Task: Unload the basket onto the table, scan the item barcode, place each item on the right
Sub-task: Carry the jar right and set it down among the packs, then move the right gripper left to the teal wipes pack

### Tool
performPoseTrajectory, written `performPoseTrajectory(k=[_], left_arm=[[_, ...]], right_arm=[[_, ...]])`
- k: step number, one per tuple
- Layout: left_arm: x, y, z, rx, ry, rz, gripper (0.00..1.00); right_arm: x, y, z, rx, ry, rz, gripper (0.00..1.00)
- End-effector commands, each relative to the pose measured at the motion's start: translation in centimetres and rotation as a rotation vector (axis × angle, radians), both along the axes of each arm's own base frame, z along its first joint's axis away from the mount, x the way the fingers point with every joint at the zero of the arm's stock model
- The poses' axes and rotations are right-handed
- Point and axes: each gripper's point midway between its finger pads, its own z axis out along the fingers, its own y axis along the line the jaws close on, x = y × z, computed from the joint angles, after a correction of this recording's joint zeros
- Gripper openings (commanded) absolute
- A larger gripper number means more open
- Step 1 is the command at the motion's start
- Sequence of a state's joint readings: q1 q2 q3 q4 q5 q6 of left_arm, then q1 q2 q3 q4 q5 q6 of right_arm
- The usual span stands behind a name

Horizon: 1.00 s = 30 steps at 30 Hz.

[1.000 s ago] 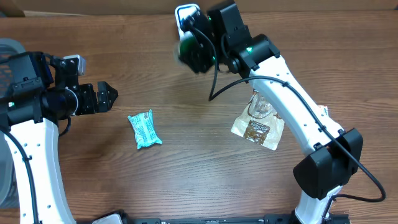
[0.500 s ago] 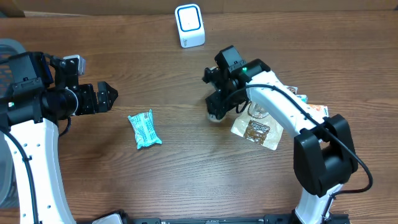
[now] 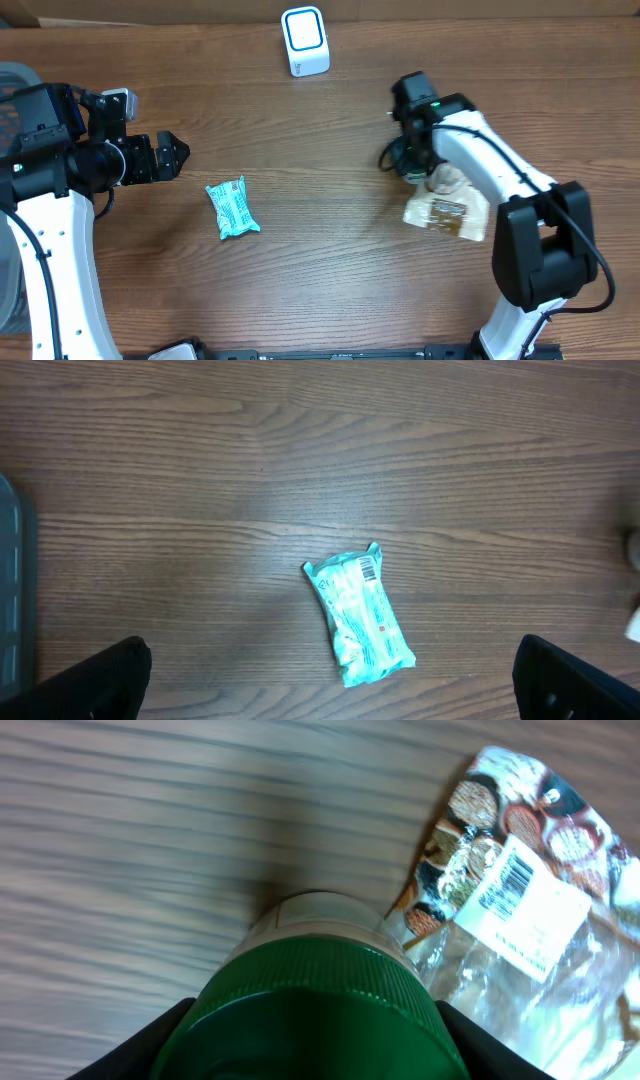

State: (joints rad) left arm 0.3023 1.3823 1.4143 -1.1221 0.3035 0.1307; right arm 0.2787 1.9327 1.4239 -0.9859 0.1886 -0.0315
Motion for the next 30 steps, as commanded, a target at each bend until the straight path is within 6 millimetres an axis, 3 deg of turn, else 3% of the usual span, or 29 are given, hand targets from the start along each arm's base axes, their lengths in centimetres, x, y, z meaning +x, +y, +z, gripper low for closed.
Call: performPoseTrajectory(k=[1,4,8,9,10,13,18,20,24,28,30], left_arm=[[0.1,-0.1,0.3,0.01,-0.011,-0.017,1.0],[0.1,-0.1,0.3,0.009,-0.011,-0.016,1.0],[0.1,-0.1,0.3,0.009,-0.011,-0.016,1.0],[0.1,-0.1,0.3,0.01,-0.011,-0.016,1.0],[0.1,-0.1,0.3,0.01,-0.011,-0.016,1.0],[0.1,-0.1,0.3,0.01,-0.011,-0.016,1.0],[0.1,-0.1,0.3,0.009,-0.011,-0.016,1.0],[0.1,-0.1,0.3,0.01,-0.011,-0.017,1.0],[0.1,-0.1,0.3,0.009,-0.011,-0.016,1.0],[0.1,-0.1,0.3,0.009,-0.011,-0.016,1.0],[0.1,-0.1,0.3,0.009,-0.011,-0.016,1.0]], right_arm=[[-0.8,-3.9,-1.1,-0.055,0.041,-0.113,0.49],[-0.7,-4.9,-1.2,-0.045,0.044,-0.143,0.59],[-0.8,-4.5,-1.3,-0.016,0.05,-0.144,0.76],[-0.8,-4.5,-1.2,-0.016,0.05,-0.144,0.93],[-0.7,-4.5,-1.1,-0.015,0.047,-0.144,1.0],[-0.4,-4.1,-0.3,0.006,0.047,-0.143,1.0],[1.5,-3.4,4.5,0.041,-0.007,-0.164,1.0],[2.4,-1.4,7.6,0.144,-0.033,-0.144,1.0],[2.4,3.4,11.4,0.419,-0.011,-0.113,1.0],[1.6,9.1,14.0,0.749,0.046,-0.02,1.0],[1.3,11.0,14.5,0.809,0.054,0.026,1.0]])
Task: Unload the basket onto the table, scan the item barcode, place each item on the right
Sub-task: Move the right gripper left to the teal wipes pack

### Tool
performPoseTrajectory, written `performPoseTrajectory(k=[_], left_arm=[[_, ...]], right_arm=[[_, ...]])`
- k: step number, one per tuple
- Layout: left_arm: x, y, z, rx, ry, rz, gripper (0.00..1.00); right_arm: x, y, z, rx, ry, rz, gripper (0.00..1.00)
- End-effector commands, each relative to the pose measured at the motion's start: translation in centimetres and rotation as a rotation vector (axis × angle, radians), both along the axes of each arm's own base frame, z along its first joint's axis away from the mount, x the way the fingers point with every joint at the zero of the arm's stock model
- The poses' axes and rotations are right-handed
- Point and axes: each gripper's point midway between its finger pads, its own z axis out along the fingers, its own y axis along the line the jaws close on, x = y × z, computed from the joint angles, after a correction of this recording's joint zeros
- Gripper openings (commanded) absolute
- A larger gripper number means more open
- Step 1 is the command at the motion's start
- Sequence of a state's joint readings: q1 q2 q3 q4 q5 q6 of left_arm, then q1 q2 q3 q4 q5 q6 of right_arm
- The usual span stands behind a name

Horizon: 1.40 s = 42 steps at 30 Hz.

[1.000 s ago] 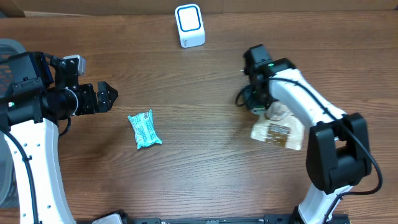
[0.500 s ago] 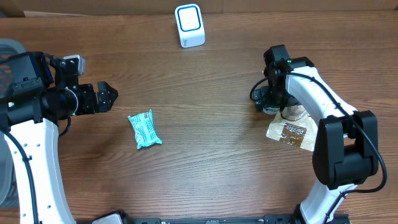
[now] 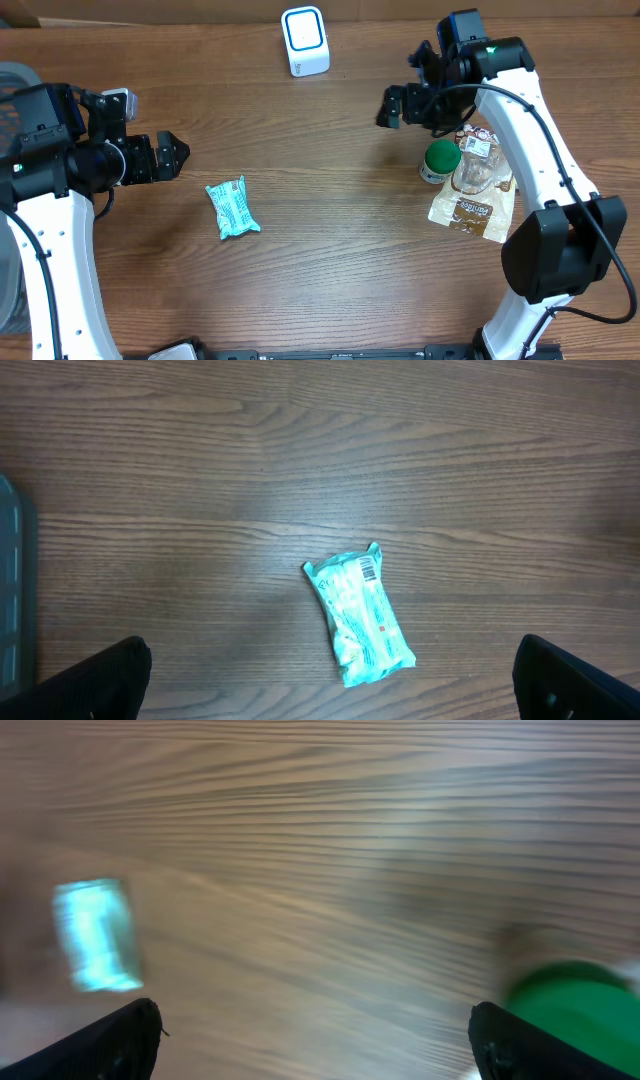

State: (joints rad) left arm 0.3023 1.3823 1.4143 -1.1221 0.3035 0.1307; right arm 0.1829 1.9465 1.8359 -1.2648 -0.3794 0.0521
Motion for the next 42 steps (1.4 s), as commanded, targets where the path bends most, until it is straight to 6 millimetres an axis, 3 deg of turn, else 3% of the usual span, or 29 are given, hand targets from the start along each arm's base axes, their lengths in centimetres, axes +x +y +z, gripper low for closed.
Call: performPoseTrajectory(k=[1,3,7,8,11,12,19,23,30,38,42], left_arm=[[0.1,-0.1,0.3,0.009,-0.01,-0.016,1.0],[0.1,-0.1,0.3,0.009,-0.01,-0.016,1.0],[0.1,-0.1,0.3,0.01,-0.011,-0.016,1.0],[0.1,-0.1,0.3,0.009,-0.01,-0.016,1.0],[0.1,-0.1,0.3,0.009,-0.011,-0.016,1.0],[0.1,-0.1,0.3,0.01,-0.011,-0.016,1.0],[0.1,-0.1,0.3,0.01,-0.011,-0.016,1.0],[0.1,-0.1,0.3,0.009,-0.011,-0.016,1.0],[0.1,-0.1,0.3,0.01,-0.011,-0.017,1.0],[0.1,-0.1,0.3,0.009,-0.011,-0.016,1.0],[0.1,-0.1,0.3,0.009,-0.011,-0.016,1.0]], right_arm=[[-1.3,5.3,3.1,0.229,-0.012,0.107,1.0],[-1.8,6.9,3.2,0.232,-0.021,0.147,1.0],[-4.7,12.9,2.4,0.241,0.0,0.244,0.78],[-5.3,14.4,1.5,0.231,0.018,0.231,0.77],[-6.5,16.3,-0.4,0.201,0.052,0.191,0.76],[-7.8,17.7,-1.9,0.196,0.083,0.186,0.75],[-12.3,21.4,-7.1,0.202,0.14,0.214,0.7],[-13.8,22.9,-9.6,0.233,0.165,0.153,0.67],[-13.9,22.2,-12.8,0.123,0.14,-0.04,0.67],[-13.5,22.4,-12.8,0.124,0.128,-0.088,0.63],[-13.4,24.0,-12.1,0.172,0.081,-0.064,0.6]])
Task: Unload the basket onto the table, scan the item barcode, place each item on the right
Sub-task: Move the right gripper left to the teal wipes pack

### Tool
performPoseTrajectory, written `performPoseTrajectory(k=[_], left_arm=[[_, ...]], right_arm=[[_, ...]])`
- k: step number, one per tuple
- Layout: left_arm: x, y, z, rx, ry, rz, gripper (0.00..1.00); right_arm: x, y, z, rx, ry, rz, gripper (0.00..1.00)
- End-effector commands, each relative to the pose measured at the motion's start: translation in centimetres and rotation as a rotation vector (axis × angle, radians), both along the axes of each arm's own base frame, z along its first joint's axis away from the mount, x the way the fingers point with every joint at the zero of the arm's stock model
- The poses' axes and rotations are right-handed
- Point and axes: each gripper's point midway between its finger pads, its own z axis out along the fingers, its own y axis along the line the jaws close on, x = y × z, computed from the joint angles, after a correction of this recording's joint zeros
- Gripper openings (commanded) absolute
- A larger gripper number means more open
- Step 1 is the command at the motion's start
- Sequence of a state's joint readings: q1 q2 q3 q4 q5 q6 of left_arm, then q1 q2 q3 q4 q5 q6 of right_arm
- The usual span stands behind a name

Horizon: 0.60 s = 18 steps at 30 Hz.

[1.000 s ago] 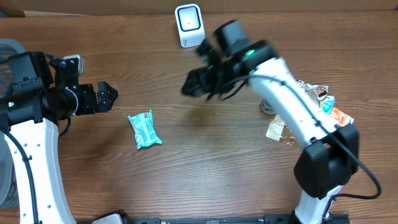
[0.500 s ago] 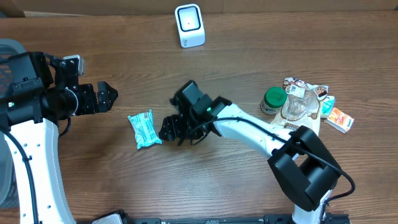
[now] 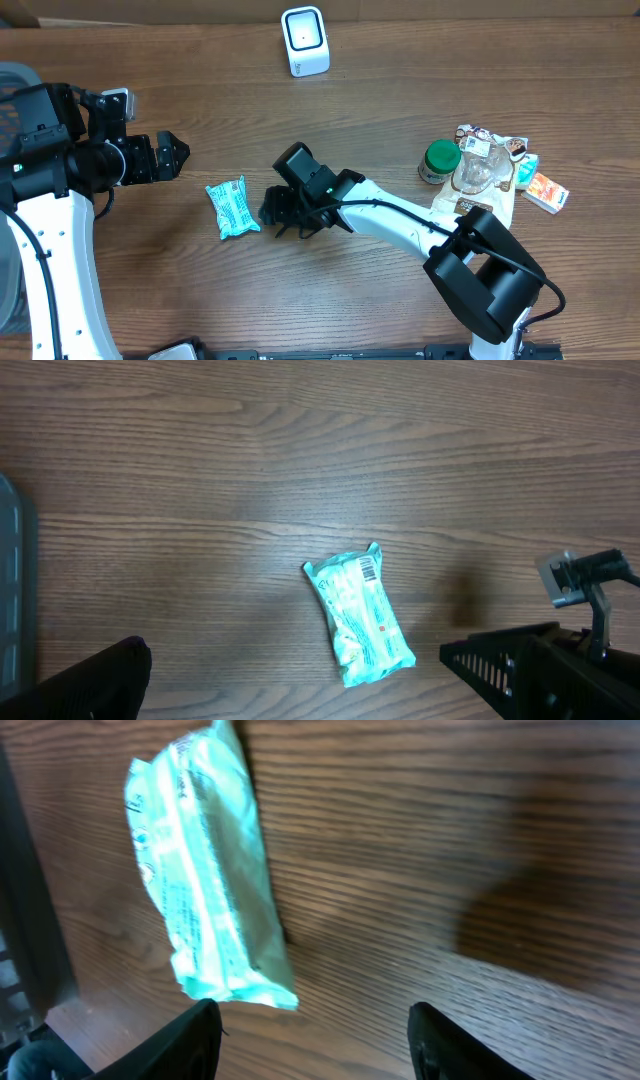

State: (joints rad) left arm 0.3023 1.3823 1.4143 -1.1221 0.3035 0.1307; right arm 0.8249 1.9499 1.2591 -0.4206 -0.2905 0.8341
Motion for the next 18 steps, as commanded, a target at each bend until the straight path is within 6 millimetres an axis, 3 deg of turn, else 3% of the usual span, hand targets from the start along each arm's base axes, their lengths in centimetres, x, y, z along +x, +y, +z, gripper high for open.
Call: performPoseTrajectory(k=[1,8,18], left_arm=[[0.1,-0.1,0.3,0.01,-0.011,-0.016,1.0],[0.1,-0.1,0.3,0.009,-0.011,-0.016,1.0],[0.1,-0.1,0.3,0.009,-0.011,-0.016,1.0]], right_arm=[[-0.3,1.1,0.5,0.02,-0.039,0.006,0.59],[-0.8,2.7,0.7,0.016,-0.099,-0.02,0.59],[-1.1,2.9,0.6,0.015,-0.1,-0.014,0.63]])
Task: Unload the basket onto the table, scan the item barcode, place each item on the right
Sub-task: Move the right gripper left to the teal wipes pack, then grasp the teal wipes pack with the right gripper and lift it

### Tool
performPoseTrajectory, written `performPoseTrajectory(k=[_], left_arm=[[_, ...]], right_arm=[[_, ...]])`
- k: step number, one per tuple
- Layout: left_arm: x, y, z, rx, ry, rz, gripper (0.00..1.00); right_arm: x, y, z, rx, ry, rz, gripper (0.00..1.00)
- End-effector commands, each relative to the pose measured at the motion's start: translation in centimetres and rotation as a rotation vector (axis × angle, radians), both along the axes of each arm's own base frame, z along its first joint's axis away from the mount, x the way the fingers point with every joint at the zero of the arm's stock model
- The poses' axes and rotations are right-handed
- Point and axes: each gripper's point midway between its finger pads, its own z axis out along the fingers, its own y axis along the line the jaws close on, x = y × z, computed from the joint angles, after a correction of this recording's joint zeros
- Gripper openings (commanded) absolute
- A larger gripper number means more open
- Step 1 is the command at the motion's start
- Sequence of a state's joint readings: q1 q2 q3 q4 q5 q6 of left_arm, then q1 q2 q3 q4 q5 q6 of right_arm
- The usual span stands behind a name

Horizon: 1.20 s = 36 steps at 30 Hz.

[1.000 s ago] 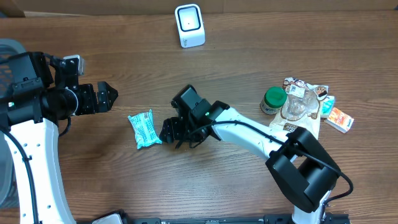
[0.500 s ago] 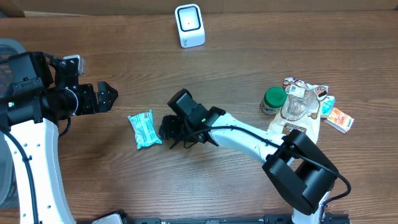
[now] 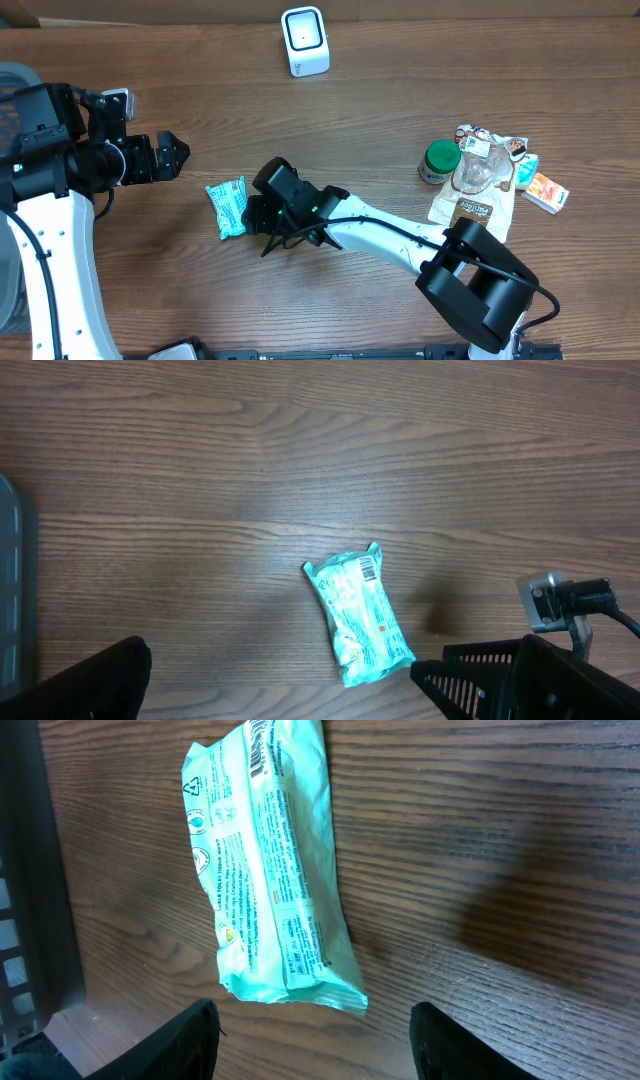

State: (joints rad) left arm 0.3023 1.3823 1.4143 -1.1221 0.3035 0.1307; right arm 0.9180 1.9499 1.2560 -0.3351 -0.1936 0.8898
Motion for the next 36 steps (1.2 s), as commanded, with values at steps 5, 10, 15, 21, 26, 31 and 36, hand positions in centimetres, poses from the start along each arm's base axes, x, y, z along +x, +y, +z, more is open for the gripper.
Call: performPoseTrajectory(k=[5,10,15,21,26,31,36], left_arm=[[0.1,-0.1,0.3,0.009,-0.011,-0.016,1.0],[0.1,-0.1,0.3,0.009,-0.011,-0.016,1.0],[0.1,-0.1,0.3,0.01,-0.011,-0.016,1.0],[0.1,-0.1,0.3,0.01,-0.011,-0.016,1.0],[0.1,-0.1,0.3,0.01,-0.011,-0.016,1.0],[0.1,-0.1,0.3,0.01,-0.011,-0.016,1.0],[0.1,-0.1,0.3,0.009,-0.011,-0.016,1.0]], right_arm=[[-0.4,1.0,-1.1,0.003,-0.016,0.011,0.62],[-0.9,1.5,-3.1,-0.006,0.018,0.001,0.58],[-0.8,1.5,-4.5,-0.015,0.031,-0.009,0.52],[-0.4,1.3,-4.7,-0.028,0.016,-0.022,0.36],[0.2,0.8,-4.9,-0.056,-0.024,-0.014,0.17],[1.2,-1.3,-4.0,-0.066,0.014,0.035,0.04],[2.7,-4.5,1.2,0.014,-0.074,0.32,0.04]])
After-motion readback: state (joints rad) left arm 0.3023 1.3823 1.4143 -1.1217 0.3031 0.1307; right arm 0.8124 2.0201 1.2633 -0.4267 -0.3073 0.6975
